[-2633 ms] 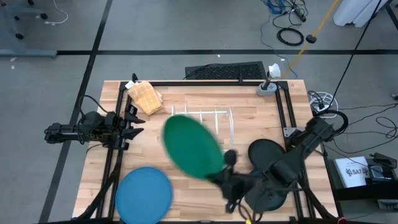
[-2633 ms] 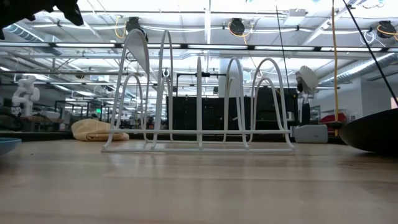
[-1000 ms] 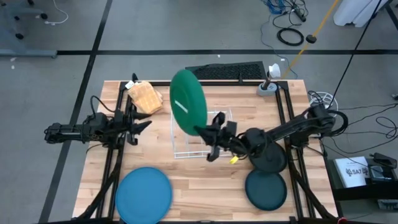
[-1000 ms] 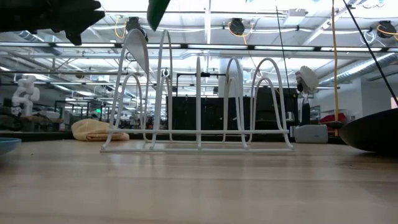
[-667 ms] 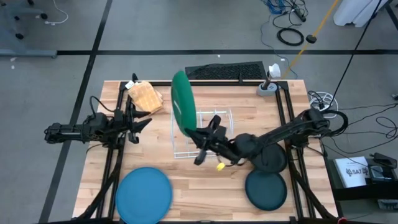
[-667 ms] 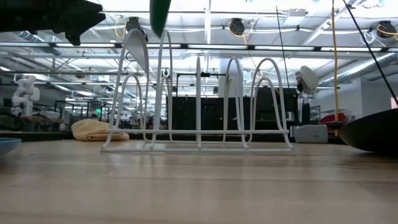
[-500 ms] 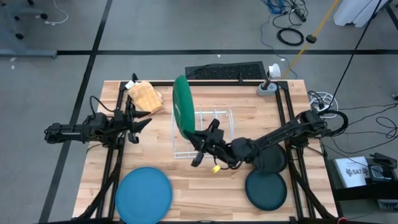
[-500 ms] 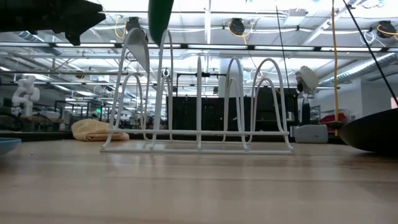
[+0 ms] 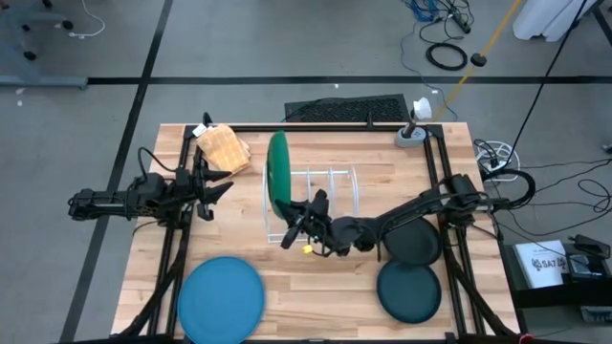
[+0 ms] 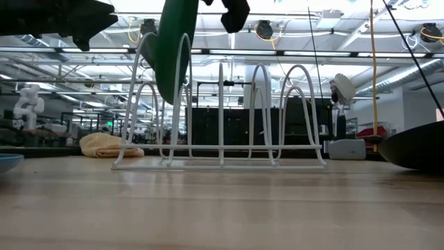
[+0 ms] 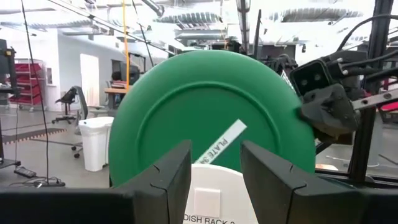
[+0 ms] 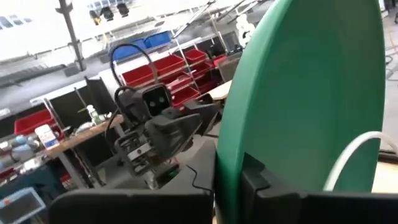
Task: Sort dishes
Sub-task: Put the green plate in the dish rack
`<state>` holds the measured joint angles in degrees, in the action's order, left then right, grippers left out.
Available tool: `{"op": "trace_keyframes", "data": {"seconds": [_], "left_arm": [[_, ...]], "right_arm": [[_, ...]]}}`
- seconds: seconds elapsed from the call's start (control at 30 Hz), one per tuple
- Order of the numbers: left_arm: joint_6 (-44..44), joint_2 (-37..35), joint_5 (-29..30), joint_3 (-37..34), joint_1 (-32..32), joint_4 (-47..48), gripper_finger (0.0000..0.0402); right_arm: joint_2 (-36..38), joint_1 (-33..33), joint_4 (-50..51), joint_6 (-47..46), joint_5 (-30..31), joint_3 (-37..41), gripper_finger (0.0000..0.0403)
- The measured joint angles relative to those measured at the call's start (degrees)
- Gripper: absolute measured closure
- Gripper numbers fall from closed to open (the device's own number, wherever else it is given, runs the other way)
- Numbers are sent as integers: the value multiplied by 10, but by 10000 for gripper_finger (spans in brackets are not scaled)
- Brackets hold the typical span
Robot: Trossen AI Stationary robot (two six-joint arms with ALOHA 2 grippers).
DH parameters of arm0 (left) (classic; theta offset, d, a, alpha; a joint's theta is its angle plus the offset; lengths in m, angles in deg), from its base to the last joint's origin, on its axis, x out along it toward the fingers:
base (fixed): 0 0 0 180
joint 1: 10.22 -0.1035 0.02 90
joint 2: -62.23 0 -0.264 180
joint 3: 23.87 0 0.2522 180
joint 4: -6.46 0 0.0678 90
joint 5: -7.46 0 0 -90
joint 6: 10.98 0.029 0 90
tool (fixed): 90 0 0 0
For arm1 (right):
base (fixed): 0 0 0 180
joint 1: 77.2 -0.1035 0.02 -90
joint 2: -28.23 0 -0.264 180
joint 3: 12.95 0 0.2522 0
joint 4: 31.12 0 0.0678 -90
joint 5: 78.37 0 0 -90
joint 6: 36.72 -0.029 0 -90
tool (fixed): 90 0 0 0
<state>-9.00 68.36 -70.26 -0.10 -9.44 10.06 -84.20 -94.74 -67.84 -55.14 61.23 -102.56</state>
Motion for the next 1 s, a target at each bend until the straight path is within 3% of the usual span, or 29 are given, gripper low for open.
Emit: {"op": "trace_keyframes", "data": {"seconds": [0.43,0.83,1.0], "left_arm": [[-1,0,0,0,0,0,253],[-2,0,0,0,0,0,253],[-2,0,0,0,0,0,253]], "right_arm": [[-8,3,22,-15,-1,0,377],[-8,7,25,-26,-2,0,263],[-8,10,-2,2,0,0,242]]}}
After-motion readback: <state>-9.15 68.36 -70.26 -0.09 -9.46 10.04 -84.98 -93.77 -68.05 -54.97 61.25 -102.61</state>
